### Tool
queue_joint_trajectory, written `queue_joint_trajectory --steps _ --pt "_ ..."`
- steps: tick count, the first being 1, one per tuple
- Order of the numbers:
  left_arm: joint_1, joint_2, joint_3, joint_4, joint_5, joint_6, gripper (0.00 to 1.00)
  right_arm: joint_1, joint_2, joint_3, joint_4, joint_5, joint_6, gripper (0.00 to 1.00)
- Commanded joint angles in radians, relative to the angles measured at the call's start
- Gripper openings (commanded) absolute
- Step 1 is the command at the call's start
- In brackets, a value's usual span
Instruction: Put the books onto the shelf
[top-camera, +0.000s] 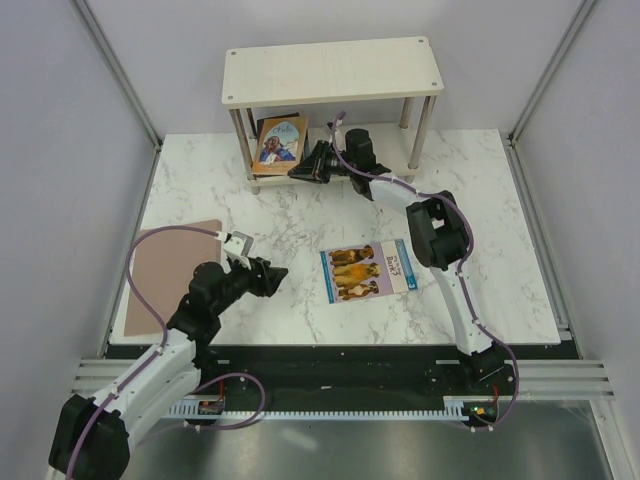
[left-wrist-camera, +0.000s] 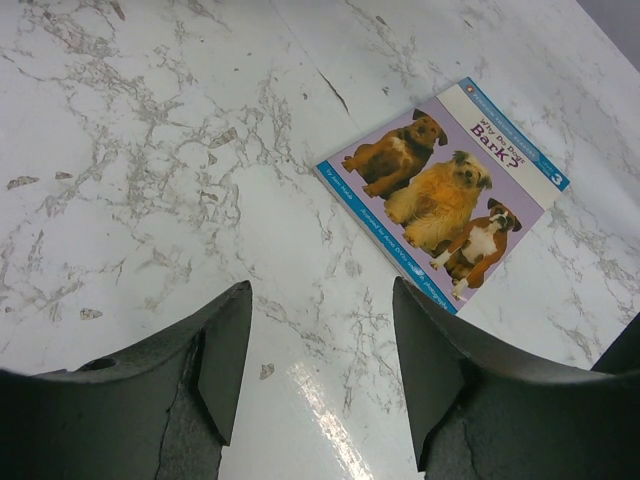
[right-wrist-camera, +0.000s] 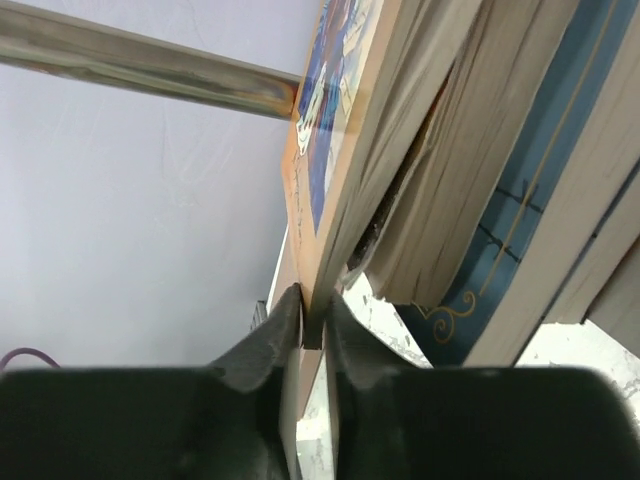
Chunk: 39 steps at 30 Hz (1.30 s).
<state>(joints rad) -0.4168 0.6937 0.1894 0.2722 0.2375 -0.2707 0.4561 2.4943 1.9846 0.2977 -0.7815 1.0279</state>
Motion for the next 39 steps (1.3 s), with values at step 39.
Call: queue_joint_trajectory --steps 39 --pt "-0.016 0.029 0.004 0.051 0.006 0.041 0.63 -0.048 0.121 0.355 -0.201 -0.183 -0.072 0.0"
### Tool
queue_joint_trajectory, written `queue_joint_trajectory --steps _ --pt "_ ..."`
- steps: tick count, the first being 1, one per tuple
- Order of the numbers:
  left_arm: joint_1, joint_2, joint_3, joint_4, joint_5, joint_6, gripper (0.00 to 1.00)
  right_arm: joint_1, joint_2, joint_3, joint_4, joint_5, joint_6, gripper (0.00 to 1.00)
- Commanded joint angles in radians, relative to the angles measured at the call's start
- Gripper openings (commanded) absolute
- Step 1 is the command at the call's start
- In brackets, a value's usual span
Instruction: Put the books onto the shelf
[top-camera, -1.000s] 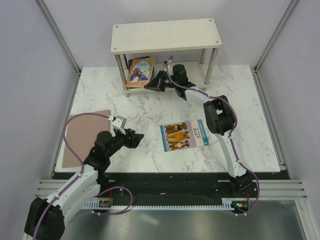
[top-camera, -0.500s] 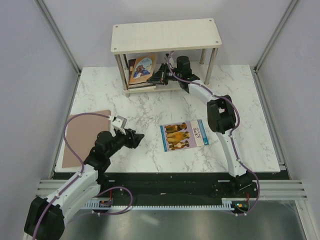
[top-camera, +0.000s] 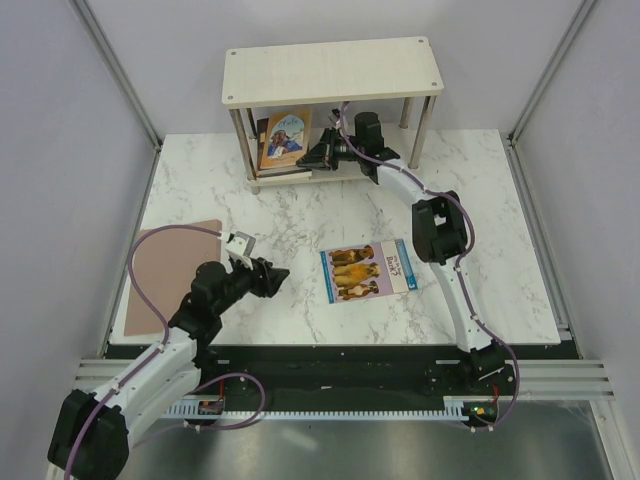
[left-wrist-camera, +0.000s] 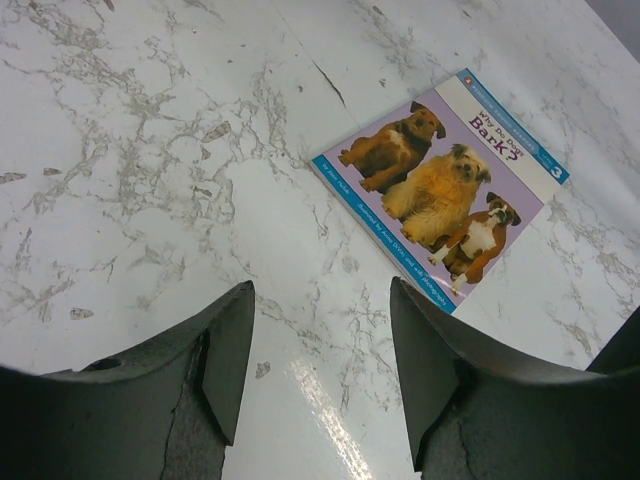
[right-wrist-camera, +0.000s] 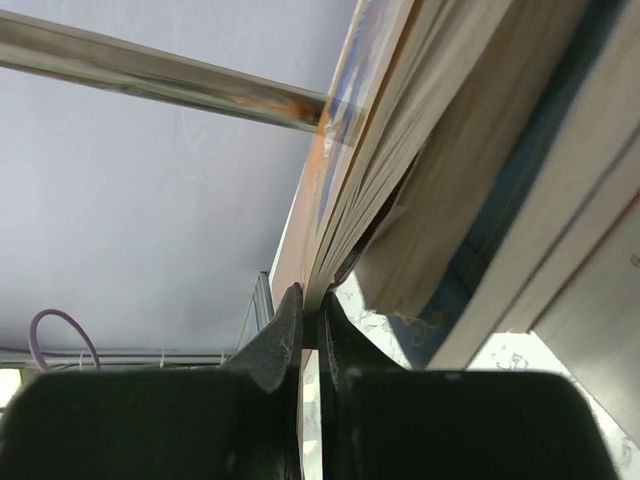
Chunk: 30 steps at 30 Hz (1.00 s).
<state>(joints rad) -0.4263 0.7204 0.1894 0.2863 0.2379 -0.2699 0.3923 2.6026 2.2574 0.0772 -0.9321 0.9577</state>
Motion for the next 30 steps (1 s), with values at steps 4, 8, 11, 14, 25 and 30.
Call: queue_joint_trajectory --steps 4,8,11,14,25,30 --pt "-0.009 0.005 0.004 0.037 0.003 0.04 0.63 0.023 0.024 0.109 0.016 -0.039 0.003 0.0" --pt "-0.011 0.008 0.007 0.037 0.003 0.041 0.63 0.026 0.039 0.114 0.015 -0.034 0.009 0.0" --pt "-0.012 0.007 0.007 0.037 -0.002 0.041 0.63 0.026 0.04 0.108 0.01 -0.037 0.004 0.0" --pt "-0.014 0.01 0.005 0.037 -0.002 0.041 0.62 0.025 0.033 0.087 0.009 -0.033 -0.002 0.12" --pt "-0.02 0.011 0.008 0.037 -0.003 0.044 0.62 0.025 -0.048 -0.021 0.01 -0.011 -0.054 0.45" --pt "-0.023 0.01 0.008 0.037 -0.003 0.046 0.62 0.023 -0.093 -0.09 0.012 -0.011 -0.071 0.6"
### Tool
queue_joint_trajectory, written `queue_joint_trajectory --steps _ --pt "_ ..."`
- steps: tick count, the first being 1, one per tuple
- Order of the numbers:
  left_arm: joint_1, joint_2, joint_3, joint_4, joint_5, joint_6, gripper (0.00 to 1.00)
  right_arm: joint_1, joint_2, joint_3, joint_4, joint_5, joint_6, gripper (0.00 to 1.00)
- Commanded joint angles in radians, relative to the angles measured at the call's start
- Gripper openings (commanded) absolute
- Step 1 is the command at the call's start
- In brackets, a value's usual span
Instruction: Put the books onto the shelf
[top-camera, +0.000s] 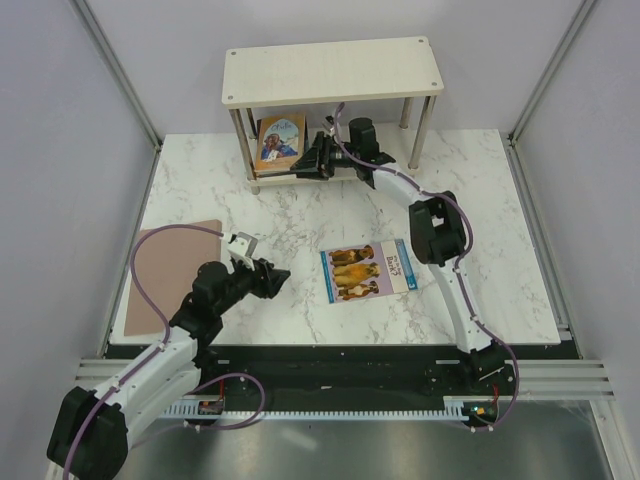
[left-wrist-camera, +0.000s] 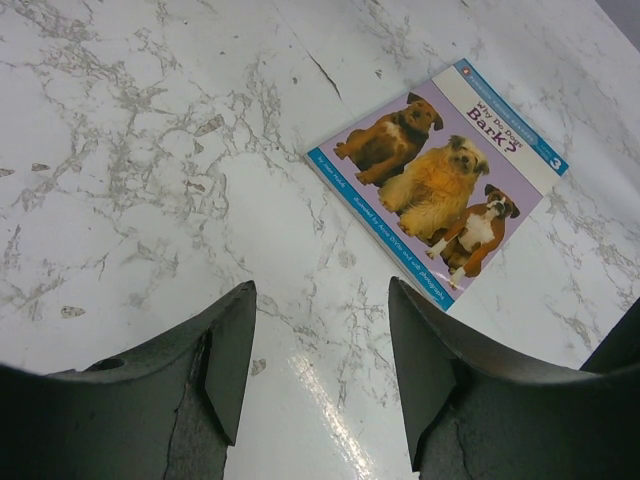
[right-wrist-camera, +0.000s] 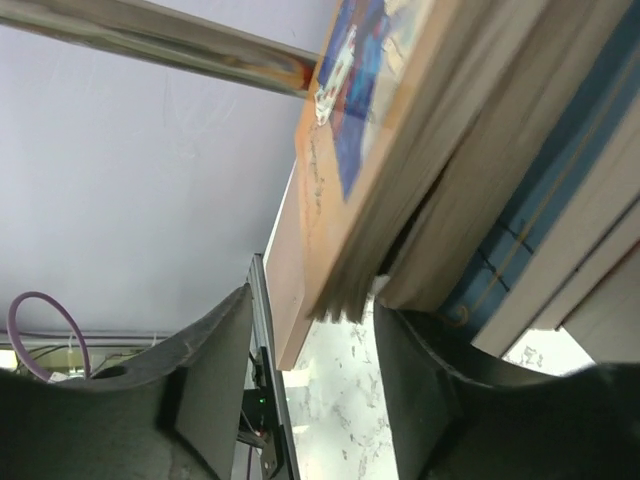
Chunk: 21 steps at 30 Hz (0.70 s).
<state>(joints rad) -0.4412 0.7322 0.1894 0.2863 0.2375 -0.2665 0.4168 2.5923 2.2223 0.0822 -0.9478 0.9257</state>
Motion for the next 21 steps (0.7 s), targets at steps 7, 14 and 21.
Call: queue_joint_trajectory --steps 7,14,21 --pt "-0.013 -0.002 0.008 0.037 -0.004 0.046 0.62 -0.003 -0.196 -0.214 0.008 0.018 -0.102 0.68" --pt "-0.019 0.029 0.022 0.033 -0.017 0.046 0.62 -0.009 -0.342 -0.368 -0.079 0.07 -0.241 0.68" --pt "-0.06 0.3 0.221 -0.044 -0.056 0.079 0.51 -0.022 -0.631 -0.689 -0.292 0.407 -0.513 0.69"
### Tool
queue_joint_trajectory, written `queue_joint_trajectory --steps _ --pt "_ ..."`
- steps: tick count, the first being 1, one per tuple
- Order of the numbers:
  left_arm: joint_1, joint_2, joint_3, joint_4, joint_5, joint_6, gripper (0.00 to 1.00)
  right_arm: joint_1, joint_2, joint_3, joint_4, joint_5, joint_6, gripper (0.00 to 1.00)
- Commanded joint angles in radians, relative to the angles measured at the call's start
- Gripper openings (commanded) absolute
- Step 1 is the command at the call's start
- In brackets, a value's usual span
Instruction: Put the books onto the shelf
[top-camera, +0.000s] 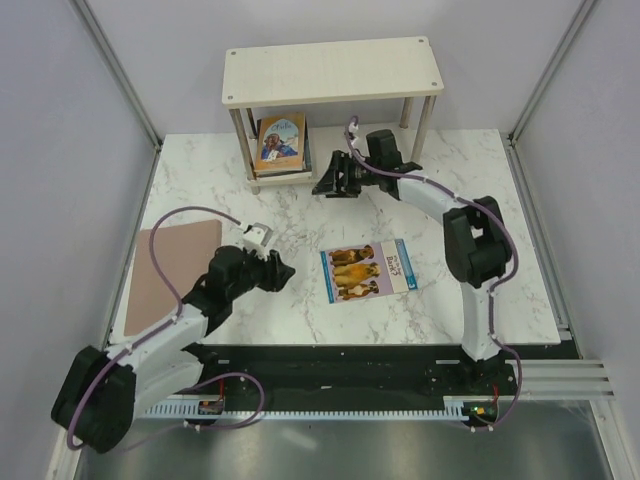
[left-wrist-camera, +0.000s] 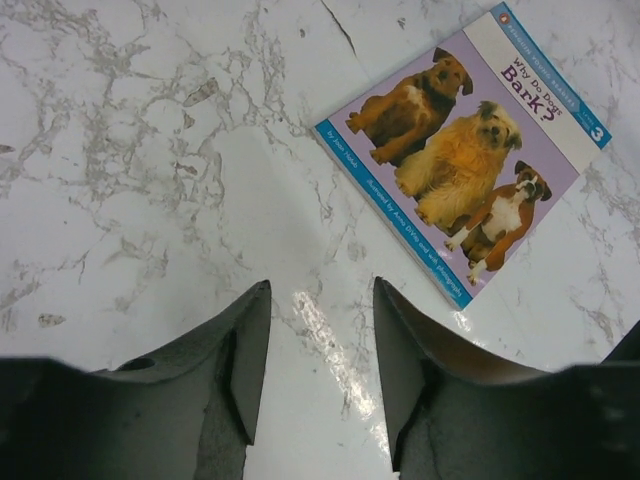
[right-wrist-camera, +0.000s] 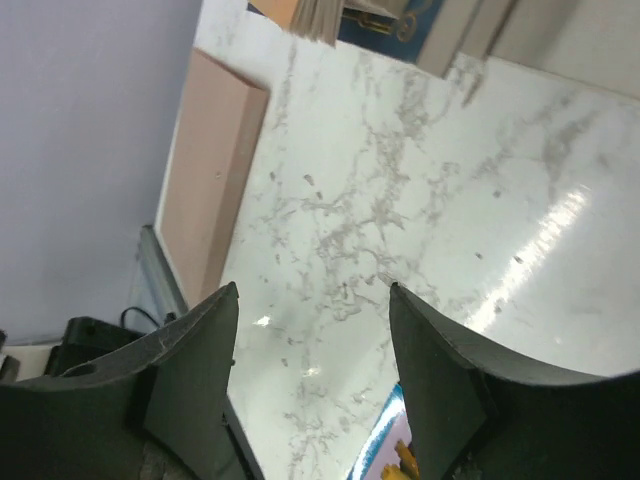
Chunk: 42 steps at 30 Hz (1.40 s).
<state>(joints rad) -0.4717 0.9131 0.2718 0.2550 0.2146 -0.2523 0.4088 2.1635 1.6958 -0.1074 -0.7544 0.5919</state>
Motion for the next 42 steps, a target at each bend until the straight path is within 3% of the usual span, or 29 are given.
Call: queue_joint_trajectory --steps 1,9,13,17,24,29,34,42 --pt "-0.042 0.153 0.192 -0.013 -0.037 0.076 0.38 -0.022 -0.238 -0.209 -0.104 0.292 -0.191 0.7" --pt "-0.113 0.576 0.499 -0.054 -0.014 0.143 0.02 -0.136 -0.545 -0.662 -0.101 0.457 -0.101 0.71" --pt "-0.134 0.785 0.74 -0.195 0.009 0.182 0.02 -0.173 -0.698 -0.836 -0.103 0.474 -0.047 0.72" --pt "-0.139 0.935 0.88 -0.247 0.003 0.197 0.02 -0.173 -0.838 -0.949 -0.188 0.469 0.003 0.7" --pt "-0.143 1.116 1.069 -0.355 0.011 0.222 0.02 -0.176 -0.979 -0.976 -0.395 0.429 0.01 0.68" --pt "-0.145 1.176 1.109 -0.405 0.019 0.225 0.02 -0.174 -0.953 -0.975 -0.521 0.368 -0.038 0.68" --pt "-0.148 1.178 1.1 -0.413 0.037 0.216 0.02 -0.174 -0.916 -1.065 -0.502 0.245 -0.032 0.67" --pt "-0.16 1.184 1.09 -0.43 0.042 0.212 0.02 -0.174 -0.861 -1.125 -0.37 0.216 -0.003 0.67"
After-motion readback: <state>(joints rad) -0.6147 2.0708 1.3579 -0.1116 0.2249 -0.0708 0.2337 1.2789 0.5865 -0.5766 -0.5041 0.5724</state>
